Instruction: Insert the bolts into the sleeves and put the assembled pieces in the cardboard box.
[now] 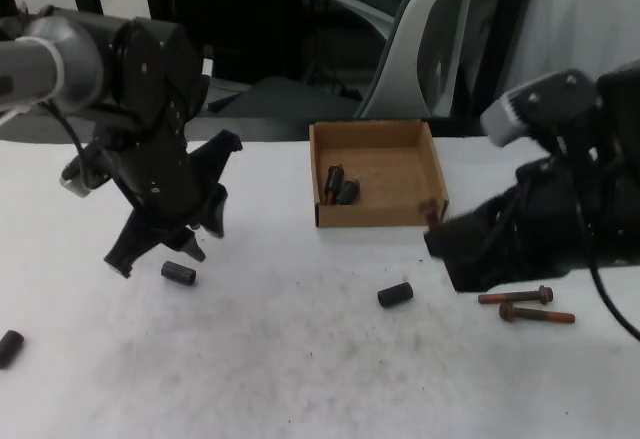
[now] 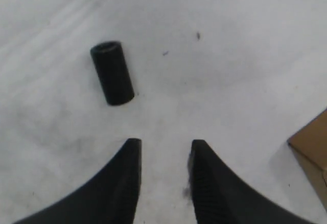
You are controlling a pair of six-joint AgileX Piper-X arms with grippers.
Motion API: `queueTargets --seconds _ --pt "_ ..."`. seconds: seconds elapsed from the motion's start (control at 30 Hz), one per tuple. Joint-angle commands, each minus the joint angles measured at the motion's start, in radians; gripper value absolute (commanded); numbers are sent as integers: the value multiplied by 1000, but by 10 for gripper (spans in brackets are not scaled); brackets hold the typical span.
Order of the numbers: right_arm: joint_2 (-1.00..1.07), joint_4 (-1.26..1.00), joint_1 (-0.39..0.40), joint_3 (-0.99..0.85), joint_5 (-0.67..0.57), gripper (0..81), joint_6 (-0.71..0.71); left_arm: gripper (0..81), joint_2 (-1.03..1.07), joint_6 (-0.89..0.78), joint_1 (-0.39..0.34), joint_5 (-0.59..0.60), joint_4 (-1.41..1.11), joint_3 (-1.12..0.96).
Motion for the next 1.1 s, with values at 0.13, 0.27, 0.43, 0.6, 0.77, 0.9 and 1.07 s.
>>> queueTargets --seconds 0.13,0.27,0.43,0.6,0.77,0.9,1.07 --pt "-136 -356 -1 131 -52 3 10 312 -17 61 33 -92 -20 12" --pt "-170 -522 -1 215 -142 3 97 312 15 56 41 -22 -11 14" --pt "-208 -674 -1 316 -173 3 187 312 43 26 39 1 -11 14" --pt "-246 -706 -1 379 -173 3 227 312 46 26 39 -26 -11 14" --pt "-249 -706 -1 400 -175 3 247 312 48 10 39 -47 -8 14" --pt "-249 -706 -1 400 -175 3 247 312 72 -4 42 -14 -5 14" --pt "-249 -706 -1 399 -181 3 247 312 99 -13 42 -16 -4 14"
